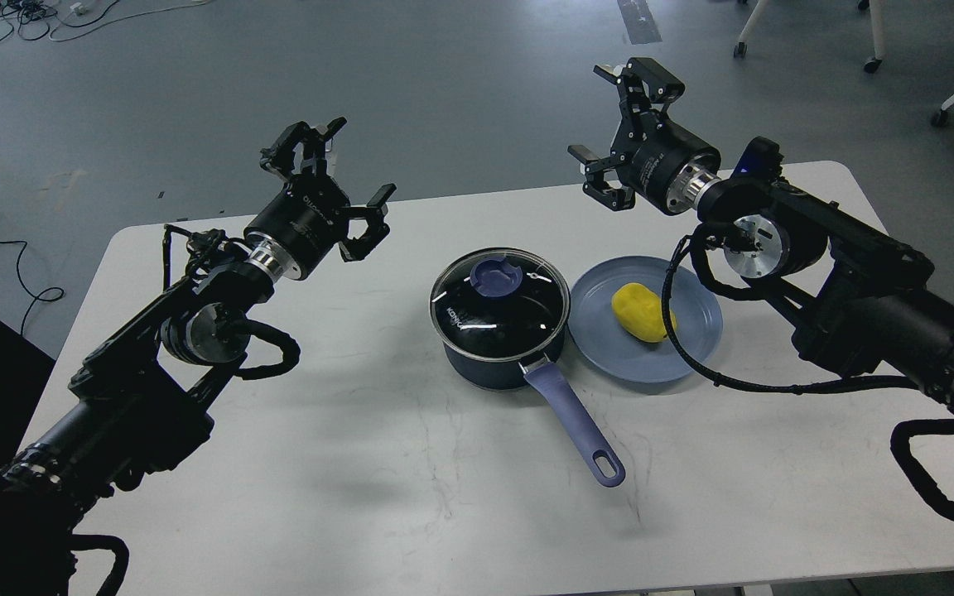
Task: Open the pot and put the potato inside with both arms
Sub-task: 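Move the left gripper toward the glass lid on the saucepan, then grasp the blue knob of the glass lid with the left gripper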
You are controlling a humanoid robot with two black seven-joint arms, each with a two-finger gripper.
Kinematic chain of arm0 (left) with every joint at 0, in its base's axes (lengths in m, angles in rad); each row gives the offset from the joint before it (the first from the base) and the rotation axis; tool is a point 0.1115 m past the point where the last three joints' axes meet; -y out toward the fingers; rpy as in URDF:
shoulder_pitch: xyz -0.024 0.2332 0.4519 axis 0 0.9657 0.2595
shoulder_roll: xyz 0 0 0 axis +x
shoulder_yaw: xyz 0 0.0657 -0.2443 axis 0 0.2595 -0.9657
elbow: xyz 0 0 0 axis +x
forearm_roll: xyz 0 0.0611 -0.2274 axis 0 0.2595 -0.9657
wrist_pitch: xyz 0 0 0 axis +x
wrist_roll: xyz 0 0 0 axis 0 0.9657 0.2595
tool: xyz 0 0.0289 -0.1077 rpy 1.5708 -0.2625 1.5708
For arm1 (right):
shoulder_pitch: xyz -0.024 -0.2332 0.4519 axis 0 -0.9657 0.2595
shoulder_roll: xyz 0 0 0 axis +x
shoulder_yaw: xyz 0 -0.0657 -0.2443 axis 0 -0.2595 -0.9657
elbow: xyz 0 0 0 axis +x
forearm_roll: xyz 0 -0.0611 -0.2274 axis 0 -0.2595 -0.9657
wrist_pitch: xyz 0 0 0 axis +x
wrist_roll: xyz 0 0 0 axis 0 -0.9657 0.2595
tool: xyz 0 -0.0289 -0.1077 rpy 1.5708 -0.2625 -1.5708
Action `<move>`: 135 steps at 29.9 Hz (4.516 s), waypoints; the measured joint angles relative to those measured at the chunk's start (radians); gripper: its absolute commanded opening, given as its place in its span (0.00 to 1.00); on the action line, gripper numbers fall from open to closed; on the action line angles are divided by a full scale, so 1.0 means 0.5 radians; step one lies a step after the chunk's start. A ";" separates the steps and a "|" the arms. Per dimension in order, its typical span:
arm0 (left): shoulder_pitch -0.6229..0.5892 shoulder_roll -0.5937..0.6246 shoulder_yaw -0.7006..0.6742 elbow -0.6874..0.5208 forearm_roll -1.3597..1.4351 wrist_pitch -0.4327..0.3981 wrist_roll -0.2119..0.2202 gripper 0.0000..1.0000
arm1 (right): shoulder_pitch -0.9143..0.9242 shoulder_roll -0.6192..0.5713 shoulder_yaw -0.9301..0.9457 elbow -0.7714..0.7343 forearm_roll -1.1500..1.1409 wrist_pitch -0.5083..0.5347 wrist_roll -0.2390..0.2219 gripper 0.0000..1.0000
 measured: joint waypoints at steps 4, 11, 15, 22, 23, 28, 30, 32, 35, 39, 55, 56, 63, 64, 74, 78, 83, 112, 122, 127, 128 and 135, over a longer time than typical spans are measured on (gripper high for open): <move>0.000 0.006 -0.005 -0.006 -0.004 0.002 0.000 0.98 | 0.045 -0.003 -0.005 -0.015 0.000 0.000 -0.024 1.00; -0.015 0.032 -0.006 -0.006 -0.006 -0.003 -0.003 0.98 | 0.102 0.007 -0.041 -0.035 0.000 0.003 -0.028 1.00; -0.016 0.053 -0.003 -0.006 -0.005 -0.016 -0.002 0.98 | 0.124 0.000 -0.087 -0.037 -0.002 0.005 -0.025 1.00; -0.026 0.055 0.003 -0.006 -0.001 -0.014 0.005 0.98 | 0.139 0.005 -0.092 -0.035 -0.003 -0.008 -0.019 1.00; -0.034 0.055 0.003 -0.006 -0.001 -0.011 0.006 0.98 | 0.146 0.007 -0.092 -0.034 -0.003 -0.014 -0.018 1.00; -0.050 0.074 0.004 -0.006 -0.001 -0.004 0.006 0.98 | 0.151 0.020 -0.101 -0.033 -0.006 -0.022 -0.016 1.00; -0.051 0.081 0.004 -0.006 -0.001 -0.003 0.006 0.98 | 0.151 0.023 -0.108 -0.035 -0.006 -0.023 -0.016 1.00; -0.051 0.084 0.004 -0.007 -0.001 0.007 0.006 0.98 | 0.154 0.025 -0.110 -0.036 -0.006 -0.023 -0.016 1.00; -0.051 0.085 0.006 -0.008 -0.001 0.014 0.006 0.98 | 0.165 0.026 -0.115 -0.038 -0.008 -0.023 -0.015 1.00; -0.050 0.091 0.016 -0.009 0.000 0.010 0.004 0.98 | 0.166 0.026 -0.136 -0.039 -0.010 -0.023 -0.015 1.00; -0.074 0.072 0.030 -0.012 0.018 0.018 0.009 0.98 | 0.162 0.023 -0.172 -0.030 -0.015 -0.029 -0.005 1.00; -0.074 0.072 0.030 -0.011 0.021 0.018 0.011 0.98 | 0.162 0.023 -0.182 -0.030 -0.015 -0.029 -0.005 1.00; -0.165 0.070 0.044 -0.007 0.197 0.034 0.049 0.98 | 0.159 0.024 -0.196 -0.033 -0.015 -0.032 0.003 1.00; -0.191 0.067 0.046 -0.007 0.315 0.074 0.035 0.98 | 0.154 0.018 -0.192 -0.033 -0.015 -0.032 0.003 1.00; -0.347 0.081 0.060 -0.185 1.567 0.430 -0.551 0.98 | 0.076 -0.107 -0.081 -0.039 0.000 -0.026 -0.012 1.00; -0.351 0.022 0.202 -0.275 2.084 0.756 -0.594 0.98 | 0.032 -0.207 -0.032 -0.048 0.002 -0.024 -0.010 1.00; -0.443 -0.043 0.624 -0.286 2.622 1.206 -0.598 0.98 | -0.077 -0.282 0.072 -0.070 0.022 -0.028 0.000 1.00; -0.453 -0.272 1.213 0.211 3.764 1.587 -0.597 0.98 | -0.136 -0.362 0.151 -0.168 0.046 -0.036 -0.009 1.00; -0.418 -0.281 1.262 0.275 3.749 1.587 -0.597 0.98 | -0.144 -0.370 0.150 -0.175 0.046 -0.036 -0.006 1.00; -0.409 -0.280 1.314 0.287 3.745 1.584 -0.597 0.98 | -0.158 -0.370 0.150 -0.175 0.046 -0.037 -0.002 1.00; -0.407 -0.280 1.323 0.289 3.742 1.583 -0.597 0.98 | -0.159 -0.370 0.150 -0.175 0.046 -0.037 -0.001 1.00; -0.385 -0.281 1.341 0.324 3.701 1.568 -0.597 0.98 | -0.168 -0.367 0.148 -0.171 0.046 -0.061 0.000 1.00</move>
